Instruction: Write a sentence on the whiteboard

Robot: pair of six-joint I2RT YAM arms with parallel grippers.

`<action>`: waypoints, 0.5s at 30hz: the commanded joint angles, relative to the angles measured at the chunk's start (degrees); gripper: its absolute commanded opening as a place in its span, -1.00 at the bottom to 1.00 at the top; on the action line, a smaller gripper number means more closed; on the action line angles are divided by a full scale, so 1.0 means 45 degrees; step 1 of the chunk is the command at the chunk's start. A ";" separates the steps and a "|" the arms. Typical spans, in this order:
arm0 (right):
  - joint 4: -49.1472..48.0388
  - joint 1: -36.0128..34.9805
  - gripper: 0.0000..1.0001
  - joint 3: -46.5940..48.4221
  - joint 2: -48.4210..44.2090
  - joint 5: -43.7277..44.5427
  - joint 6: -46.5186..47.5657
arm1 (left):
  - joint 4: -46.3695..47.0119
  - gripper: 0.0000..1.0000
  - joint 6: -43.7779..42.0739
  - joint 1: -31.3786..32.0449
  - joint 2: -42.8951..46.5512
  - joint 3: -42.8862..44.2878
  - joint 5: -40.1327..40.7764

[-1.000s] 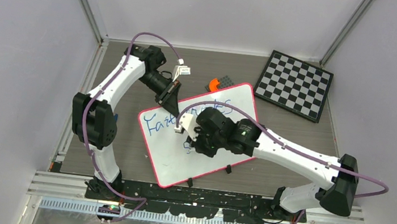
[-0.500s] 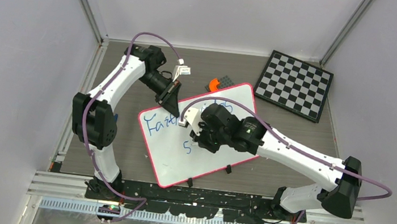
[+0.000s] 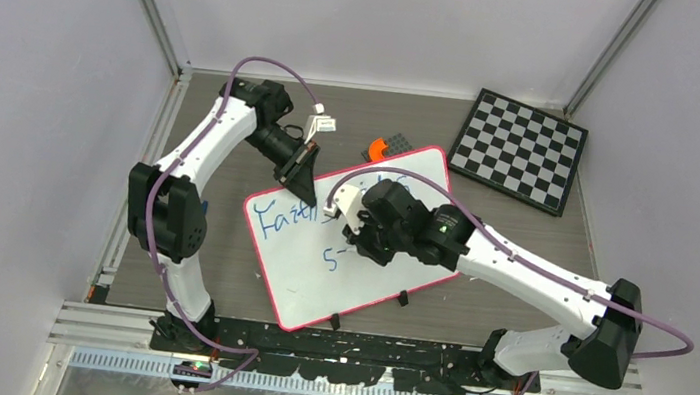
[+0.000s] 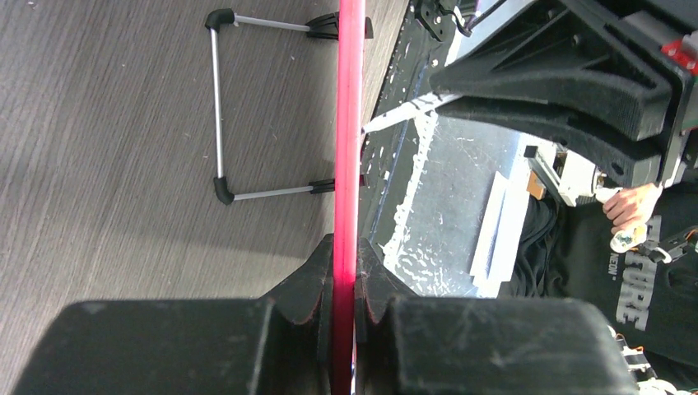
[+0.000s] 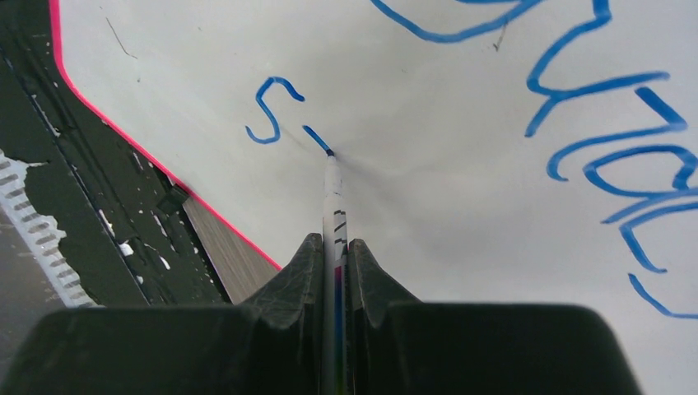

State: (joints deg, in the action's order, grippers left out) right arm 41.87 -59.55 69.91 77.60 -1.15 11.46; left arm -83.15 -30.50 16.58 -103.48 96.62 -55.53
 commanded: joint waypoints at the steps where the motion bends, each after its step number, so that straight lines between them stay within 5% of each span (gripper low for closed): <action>1: -0.0099 0.0444 -1.00 -0.0316 -0.0662 0.0794 0.0089 | -0.0120 -1.00 -0.0290 -0.0048 -0.0285 0.0294 0.1085; 15: 0.0367 0.0362 -0.99 0.1019 -0.0641 -0.1002 -0.0183 | -0.0101 -1.00 -0.0234 -0.0032 -0.0246 0.0308 0.1142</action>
State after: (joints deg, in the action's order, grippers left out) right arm 44.14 -57.84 70.22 75.57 -2.70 11.55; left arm -83.61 -30.48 16.60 -103.72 97.21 -55.48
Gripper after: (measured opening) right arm 0.164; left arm 0.088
